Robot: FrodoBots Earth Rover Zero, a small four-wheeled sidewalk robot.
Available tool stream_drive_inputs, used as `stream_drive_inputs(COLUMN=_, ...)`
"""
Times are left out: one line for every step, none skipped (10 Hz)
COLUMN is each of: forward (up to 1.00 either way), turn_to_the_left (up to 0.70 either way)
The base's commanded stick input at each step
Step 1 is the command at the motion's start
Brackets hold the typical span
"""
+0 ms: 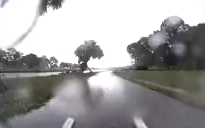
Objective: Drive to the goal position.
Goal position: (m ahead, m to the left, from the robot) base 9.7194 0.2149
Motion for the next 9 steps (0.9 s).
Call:
stream_drive_inputs(forward=1.00, turn_to_the_left=0.00)
stream_drive_inputs(forward=1.00, turn_to_the_left=0.00)
stream_drive_inputs(forward=1.00, turn_to_the_left=0.00)
stream_drive_inputs(forward=1.00, turn_to_the_left=-0.15)
stream_drive_inputs(forward=1.00, turn_to_the_left=-0.39)
stream_drive_inputs(forward=1.00, turn_to_the_left=-0.09)
stream_drive_inputs(forward=1.00, turn_to_the_left=0.00)
stream_drive_inputs(forward=1.00, turn_to_the_left=0.00)
stream_drive_inputs(forward=1.00, turn_to_the_left=0.00)
